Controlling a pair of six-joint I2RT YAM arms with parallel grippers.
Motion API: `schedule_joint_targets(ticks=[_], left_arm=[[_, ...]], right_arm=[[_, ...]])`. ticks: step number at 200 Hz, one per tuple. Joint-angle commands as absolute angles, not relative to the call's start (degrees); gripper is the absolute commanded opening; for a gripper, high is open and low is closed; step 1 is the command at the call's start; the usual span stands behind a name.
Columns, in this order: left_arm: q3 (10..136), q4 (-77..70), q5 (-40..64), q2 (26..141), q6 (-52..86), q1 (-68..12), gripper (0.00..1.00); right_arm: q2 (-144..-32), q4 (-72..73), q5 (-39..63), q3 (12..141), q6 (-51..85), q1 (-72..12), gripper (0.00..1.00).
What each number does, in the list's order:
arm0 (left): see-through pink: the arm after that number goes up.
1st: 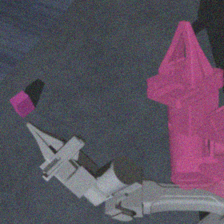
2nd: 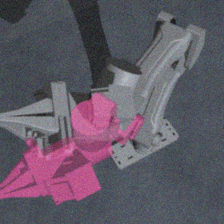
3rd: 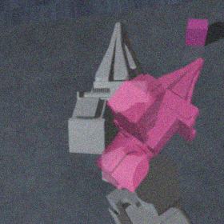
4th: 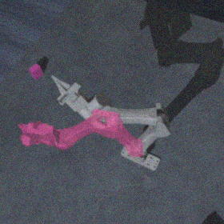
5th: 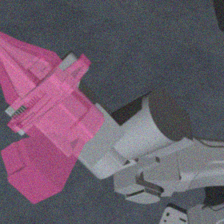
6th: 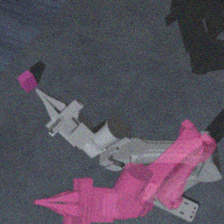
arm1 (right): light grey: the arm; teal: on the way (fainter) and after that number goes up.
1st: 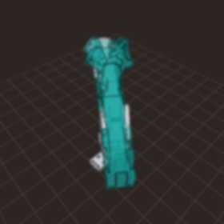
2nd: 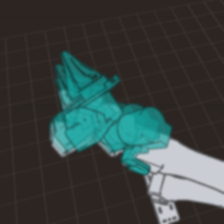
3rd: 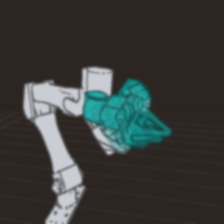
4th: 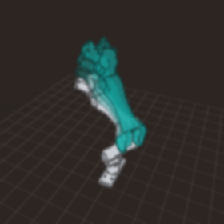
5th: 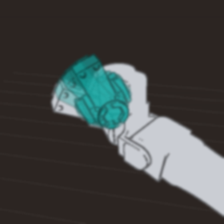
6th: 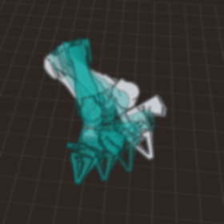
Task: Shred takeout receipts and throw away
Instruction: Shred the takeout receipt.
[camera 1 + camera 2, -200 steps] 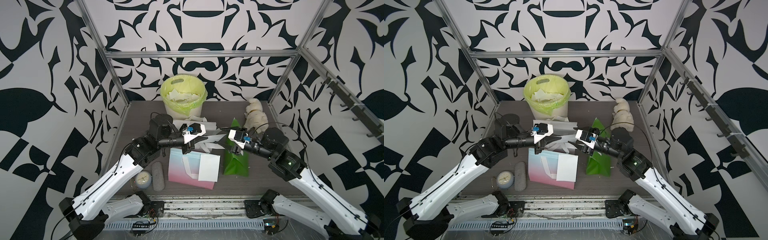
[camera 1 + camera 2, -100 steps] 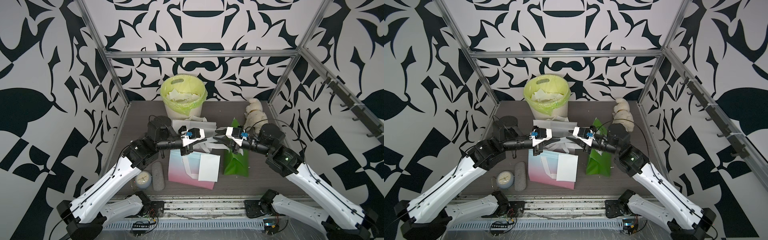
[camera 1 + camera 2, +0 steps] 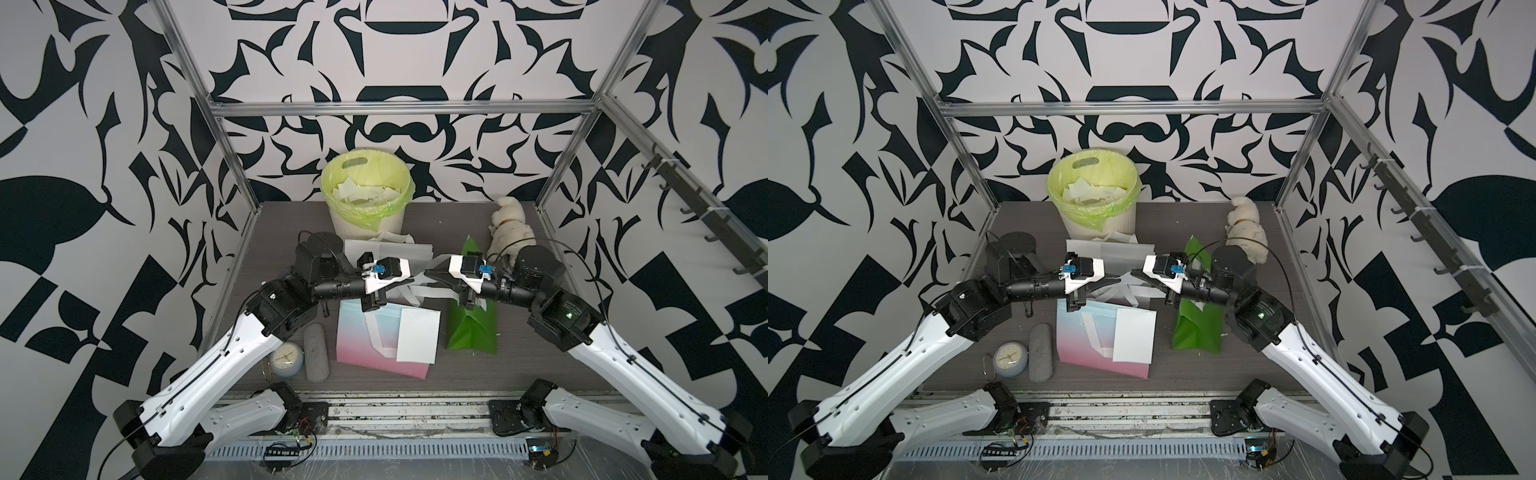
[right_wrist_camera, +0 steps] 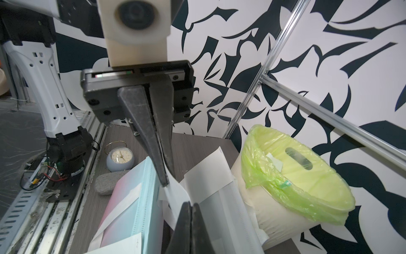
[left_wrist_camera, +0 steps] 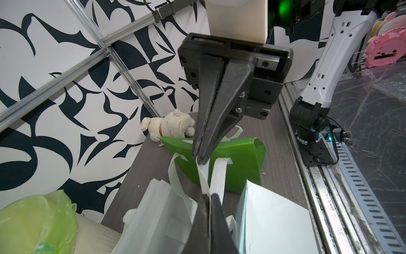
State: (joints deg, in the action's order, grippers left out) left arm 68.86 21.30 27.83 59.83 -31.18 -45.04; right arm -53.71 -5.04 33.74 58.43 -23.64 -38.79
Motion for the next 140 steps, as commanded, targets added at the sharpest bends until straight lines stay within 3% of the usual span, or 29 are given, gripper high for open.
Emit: schedule_joint_targets(ticks=[1,16,40,71,99,140], left_arm=[[68.5,21.3,27.9,59.4,-31.1,-45.4,0.00],[68.4,20.5,27.7,59.2,-30.5,-45.4,0.00],[67.8,18.8,27.6,58.6,-28.6,-45.4,0.29],[67.3,15.1,28.7,57.9,-24.4,-45.4,0.44],[67.9,13.9,32.0,58.6,-21.8,-45.5,0.45],[68.4,13.5,33.0,59.8,-20.0,-45.5,0.39]], right_arm=[[-53.3,-2.8,35.2,60.1,-23.0,-39.0,0.00],[-53.3,-2.7,35.5,60.0,-23.1,-39.0,0.00],[-52.9,-2.9,35.8,59.4,-24.0,-39.0,0.00],[-52.0,-3.4,37.3,58.9,-26.0,-39.1,0.00],[-51.3,-3.5,38.1,58.6,-27.3,-39.2,0.00],[-51.4,-3.4,38.1,58.4,-27.9,-39.4,0.00]])
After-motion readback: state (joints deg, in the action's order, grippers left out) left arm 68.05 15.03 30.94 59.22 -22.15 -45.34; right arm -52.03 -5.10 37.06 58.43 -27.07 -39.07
